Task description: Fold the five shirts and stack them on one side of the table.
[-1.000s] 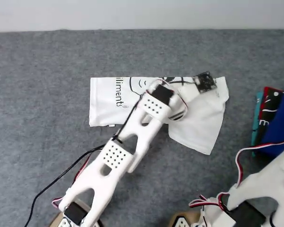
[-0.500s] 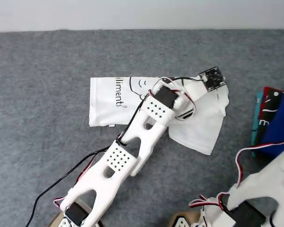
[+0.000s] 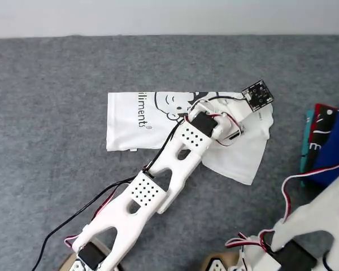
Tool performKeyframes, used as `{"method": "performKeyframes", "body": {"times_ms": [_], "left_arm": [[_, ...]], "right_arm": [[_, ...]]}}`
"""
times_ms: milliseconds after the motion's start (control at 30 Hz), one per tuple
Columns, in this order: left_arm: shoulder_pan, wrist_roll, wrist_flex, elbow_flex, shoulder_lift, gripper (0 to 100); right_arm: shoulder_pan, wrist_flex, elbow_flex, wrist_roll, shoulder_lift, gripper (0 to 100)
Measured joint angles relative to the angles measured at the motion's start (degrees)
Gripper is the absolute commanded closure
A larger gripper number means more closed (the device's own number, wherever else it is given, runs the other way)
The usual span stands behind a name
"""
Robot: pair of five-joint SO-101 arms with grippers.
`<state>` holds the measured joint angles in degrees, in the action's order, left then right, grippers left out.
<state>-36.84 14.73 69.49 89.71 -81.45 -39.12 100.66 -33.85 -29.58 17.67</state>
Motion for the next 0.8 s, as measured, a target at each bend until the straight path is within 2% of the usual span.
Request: {"method": "performKeyframes", "body": {"times_ms": [433,633,800], "left_arm": [[4.4,0.0,-1.5,0.0,0.0,90],[0.7,0.0,4.1,3.3,0.0,90],[-2.2,0.0,4.2,0.6,0.0,90]], "right_arm": [[0.0,0.0,0.0,0.0,0.0,98.3],[0.0,0.0,0.0,0.0,0.0,98.3],[0.0,0.0,0.7,0.0,0.0,98.3]]}}
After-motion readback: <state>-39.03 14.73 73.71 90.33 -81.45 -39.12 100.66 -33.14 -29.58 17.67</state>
